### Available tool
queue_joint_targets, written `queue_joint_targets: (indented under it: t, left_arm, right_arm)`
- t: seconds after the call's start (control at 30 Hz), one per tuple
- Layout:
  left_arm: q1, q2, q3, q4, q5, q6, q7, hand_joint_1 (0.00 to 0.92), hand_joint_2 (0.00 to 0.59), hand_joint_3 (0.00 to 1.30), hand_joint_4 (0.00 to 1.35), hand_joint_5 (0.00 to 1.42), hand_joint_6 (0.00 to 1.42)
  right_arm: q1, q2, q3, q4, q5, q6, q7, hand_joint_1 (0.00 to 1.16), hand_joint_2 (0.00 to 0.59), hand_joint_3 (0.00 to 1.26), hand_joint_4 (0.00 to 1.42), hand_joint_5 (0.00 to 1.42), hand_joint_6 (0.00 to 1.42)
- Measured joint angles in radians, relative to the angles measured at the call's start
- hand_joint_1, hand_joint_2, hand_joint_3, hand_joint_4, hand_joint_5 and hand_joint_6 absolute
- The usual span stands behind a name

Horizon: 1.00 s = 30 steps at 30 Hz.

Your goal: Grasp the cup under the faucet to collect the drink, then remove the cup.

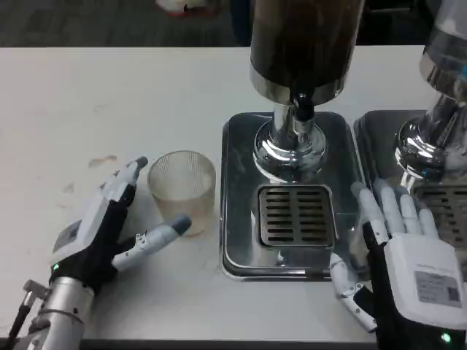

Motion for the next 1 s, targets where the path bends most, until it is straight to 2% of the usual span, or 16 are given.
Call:
queue_joint_targets:
  t: [0.33, 0.47, 0.73, 0.87, 1.0]
  left_arm:
    - [-0.065, -0.066, -0.038, 0.102, 0.000, -0.030, 0.082, 0.209, 0.000, 0.00, 0.00, 0.00, 0.00]
    - [-0.095, -0.084, -0.050, 0.134, 0.001, -0.032, 0.134, 0.244, 0.000, 0.00, 0.00, 0.00, 0.00]
    - [-0.139, -0.110, -0.054, 0.179, -0.005, -0.032, 0.145, 0.311, 0.001, 0.00, 0.00, 0.02, 0.00]
    - [-0.155, -0.115, -0.058, 0.192, -0.005, -0.032, 0.140, 0.386, 0.013, 0.00, 0.01, 0.15, 0.11]
    - [-0.156, -0.117, -0.058, 0.194, -0.010, -0.032, 0.129, 0.447, 0.020, 0.05, 0.09, 0.27, 0.26]
  right_arm:
    - [0.032, -0.003, 0.003, -0.031, -0.003, 0.018, 0.002, 0.11, 0.528, 0.07, 0.00, 0.00, 0.00]
    - [0.039, -0.003, 0.004, -0.051, -0.021, 0.020, 0.007, 0.11, 0.528, 0.07, 0.00, 0.00, 0.00]
    - [0.053, 0.001, 0.004, -0.077, -0.026, 0.030, 0.013, 0.11, 0.528, 0.07, 0.00, 0.00, 0.00]
    - [0.062, 0.002, 0.005, -0.078, -0.027, 0.035, 0.013, 0.11, 0.522, 0.07, 0.00, 0.00, 0.00]
    - [0.064, 0.004, 0.006, -0.080, -0.027, 0.036, 0.013, 0.11, 0.518, 0.07, 0.00, 0.00, 0.01]
